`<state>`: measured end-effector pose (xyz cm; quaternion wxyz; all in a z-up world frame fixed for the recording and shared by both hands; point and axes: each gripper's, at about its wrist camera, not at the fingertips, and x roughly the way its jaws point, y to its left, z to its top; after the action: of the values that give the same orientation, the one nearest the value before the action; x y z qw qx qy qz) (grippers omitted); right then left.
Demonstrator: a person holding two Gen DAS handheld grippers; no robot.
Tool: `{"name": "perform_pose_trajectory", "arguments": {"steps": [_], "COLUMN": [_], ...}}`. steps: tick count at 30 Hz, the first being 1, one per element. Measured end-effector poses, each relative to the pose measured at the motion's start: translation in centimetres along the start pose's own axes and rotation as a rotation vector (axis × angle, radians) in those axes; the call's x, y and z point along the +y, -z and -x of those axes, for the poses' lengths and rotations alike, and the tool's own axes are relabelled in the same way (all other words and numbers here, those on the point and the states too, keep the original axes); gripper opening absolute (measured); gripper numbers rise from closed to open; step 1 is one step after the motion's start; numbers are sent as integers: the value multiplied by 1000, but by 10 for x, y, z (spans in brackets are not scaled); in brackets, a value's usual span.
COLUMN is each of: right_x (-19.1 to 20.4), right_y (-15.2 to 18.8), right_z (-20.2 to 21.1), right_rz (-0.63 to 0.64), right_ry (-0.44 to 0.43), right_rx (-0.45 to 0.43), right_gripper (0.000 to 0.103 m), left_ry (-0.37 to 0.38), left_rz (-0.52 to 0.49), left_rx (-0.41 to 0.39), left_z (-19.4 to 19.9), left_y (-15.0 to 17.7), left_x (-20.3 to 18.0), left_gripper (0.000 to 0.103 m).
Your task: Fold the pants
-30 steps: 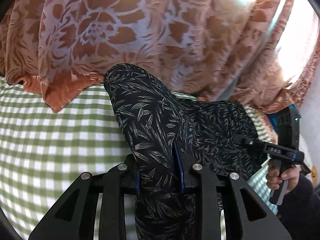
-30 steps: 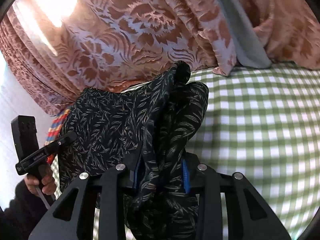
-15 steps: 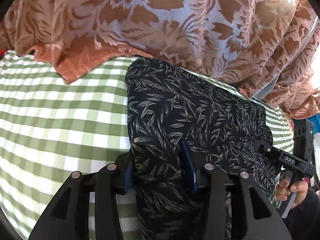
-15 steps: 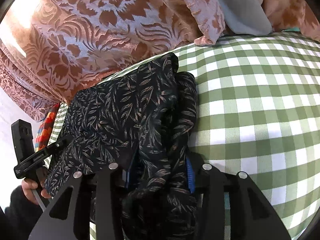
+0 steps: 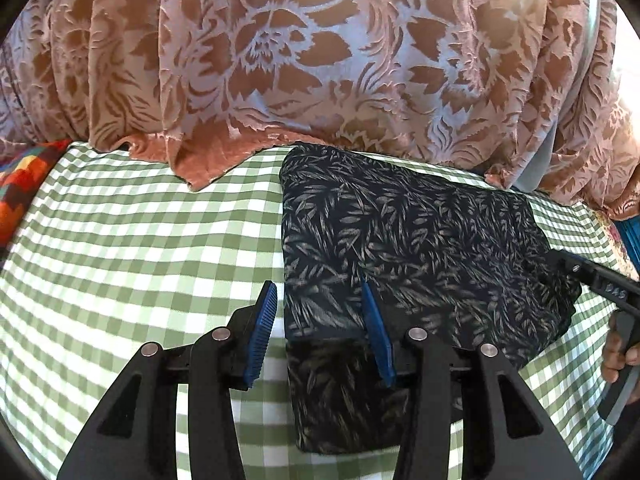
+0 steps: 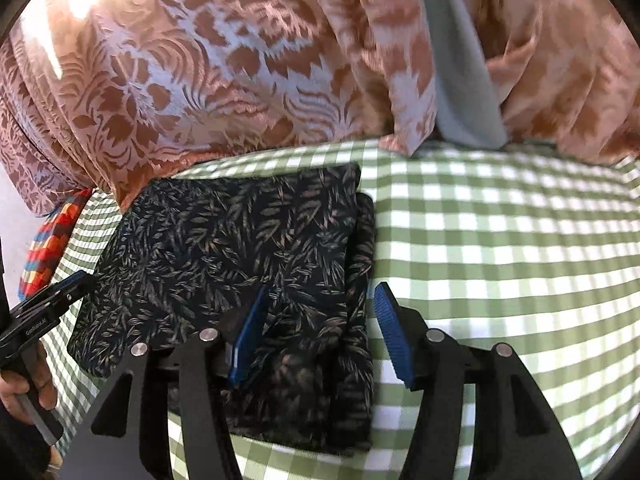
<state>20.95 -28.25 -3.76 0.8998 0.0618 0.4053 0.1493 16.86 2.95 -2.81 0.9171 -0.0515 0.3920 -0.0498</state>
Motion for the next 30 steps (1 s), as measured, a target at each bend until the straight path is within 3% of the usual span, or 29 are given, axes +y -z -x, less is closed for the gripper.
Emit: {"name": "perform_pose_trajectory", "arguments": {"steps": [5,14,19,25,26,30], "right_x": [18,13,7,11,13,17], "right_y": [7,28,33,37,39,40], "right_z": [14,-14,-17,-15,-14,-15], "right_rz": [50,53,23,24,27,33], "right_ry": [0,40,24,49,58,88], "right_rx": [-26,76,71,41,36,25], "right_gripper": [54,50,50,50,50,50], "left_ry": [-20,-36,-43,-4,10,23], "left_rz": [-35,-56,-56,12,49,84], "left_rx": [5,24,23,29,36,38], "left_z": [0,-12,-17,-27,-29,-29], "left_y": [9,16,19,25,26,26], "left_x": [-9,-12,-13,1,7,12], "left_gripper": [43,43,44,56,62,64]}}
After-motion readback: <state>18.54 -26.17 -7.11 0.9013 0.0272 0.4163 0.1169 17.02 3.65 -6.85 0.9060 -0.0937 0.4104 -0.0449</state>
